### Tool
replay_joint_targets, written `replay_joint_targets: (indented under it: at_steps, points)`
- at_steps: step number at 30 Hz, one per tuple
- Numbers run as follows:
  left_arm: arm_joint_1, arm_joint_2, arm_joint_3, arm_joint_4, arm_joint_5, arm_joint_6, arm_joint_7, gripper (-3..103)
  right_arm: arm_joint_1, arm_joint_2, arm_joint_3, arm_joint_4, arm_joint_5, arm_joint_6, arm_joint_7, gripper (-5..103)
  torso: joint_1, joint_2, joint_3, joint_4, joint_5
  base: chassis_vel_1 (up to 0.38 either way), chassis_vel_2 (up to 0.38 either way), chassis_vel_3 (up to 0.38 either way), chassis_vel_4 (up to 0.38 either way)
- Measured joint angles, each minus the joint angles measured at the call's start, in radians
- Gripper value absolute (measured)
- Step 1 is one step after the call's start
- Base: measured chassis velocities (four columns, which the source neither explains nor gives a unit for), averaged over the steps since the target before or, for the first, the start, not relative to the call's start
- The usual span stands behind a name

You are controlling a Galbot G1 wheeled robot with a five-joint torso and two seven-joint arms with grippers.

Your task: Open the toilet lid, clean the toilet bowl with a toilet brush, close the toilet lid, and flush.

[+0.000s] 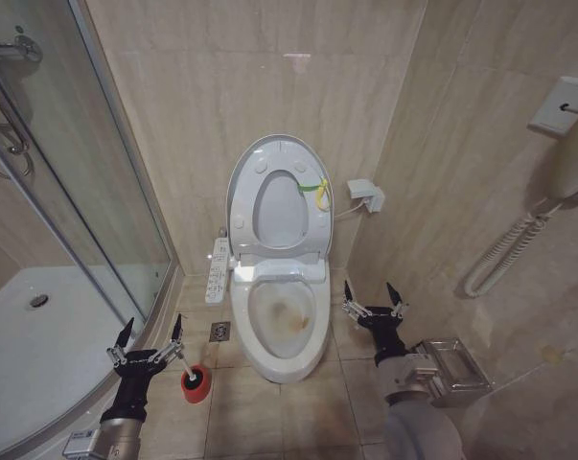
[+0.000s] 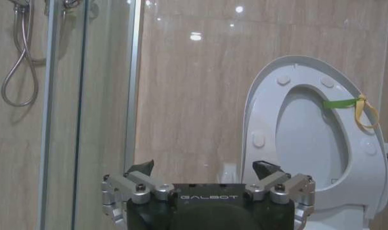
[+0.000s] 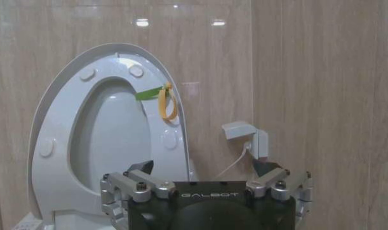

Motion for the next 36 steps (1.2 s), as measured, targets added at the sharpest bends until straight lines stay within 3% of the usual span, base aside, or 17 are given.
replay_joint_targets:
  at_steps: [36]
  points:
    - [0.0, 0.0, 0.0, 0.0, 0.0, 0.0, 0.0, 100, 0.0, 0.0, 0.0, 0.0, 0.0, 0.0, 0.0, 100, 0.0, 0.0, 0.0, 0.0, 0.0, 0.0, 0.0, 0.0, 0.0]
